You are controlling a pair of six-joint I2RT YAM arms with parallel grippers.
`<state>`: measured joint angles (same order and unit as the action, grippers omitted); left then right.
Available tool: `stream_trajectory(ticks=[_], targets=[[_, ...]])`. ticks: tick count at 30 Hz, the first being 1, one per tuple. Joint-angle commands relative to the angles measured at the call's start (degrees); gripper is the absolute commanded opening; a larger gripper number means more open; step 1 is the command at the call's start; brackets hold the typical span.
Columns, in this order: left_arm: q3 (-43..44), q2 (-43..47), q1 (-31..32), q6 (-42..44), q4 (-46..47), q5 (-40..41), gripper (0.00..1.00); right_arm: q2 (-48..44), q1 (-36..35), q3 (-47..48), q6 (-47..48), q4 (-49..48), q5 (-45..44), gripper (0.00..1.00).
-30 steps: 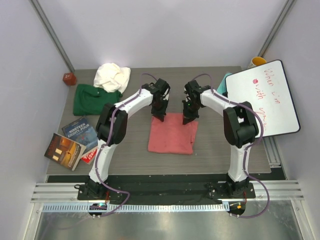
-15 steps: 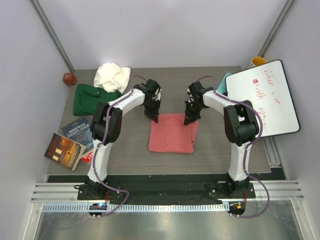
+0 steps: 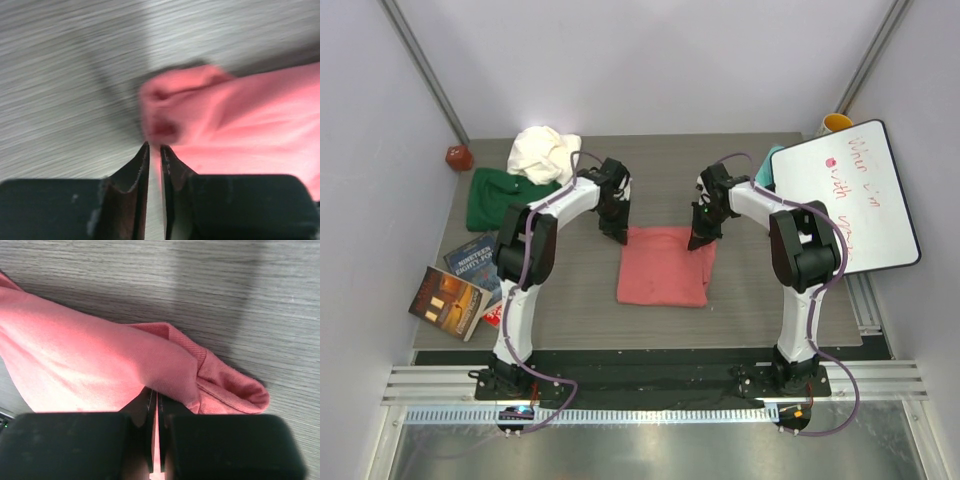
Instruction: Fold and stack the t-shirts
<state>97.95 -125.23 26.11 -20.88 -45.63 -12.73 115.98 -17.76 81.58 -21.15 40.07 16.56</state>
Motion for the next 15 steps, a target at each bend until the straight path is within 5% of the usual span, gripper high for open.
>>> stream_trajectory(ticks=[1,6,15], targets=[[-4.69,2.45,-3.52,1.11,-1.04,5.79,0.16,0.03,1.23,-2.13,2.6,1.67,-6.8,0.11],[-7.33,4.28,-3.87,0.23,-1.57,6.66,0.29,-7.07,1.41,-4.24,2.08,-1.04,-8.29,0.37],[-10.14,9.83,-5.19,-0.82,1.59,-4.57,0.46,-19.82,3.61,-6.08,0.85,2.64,-6.89,0.48]])
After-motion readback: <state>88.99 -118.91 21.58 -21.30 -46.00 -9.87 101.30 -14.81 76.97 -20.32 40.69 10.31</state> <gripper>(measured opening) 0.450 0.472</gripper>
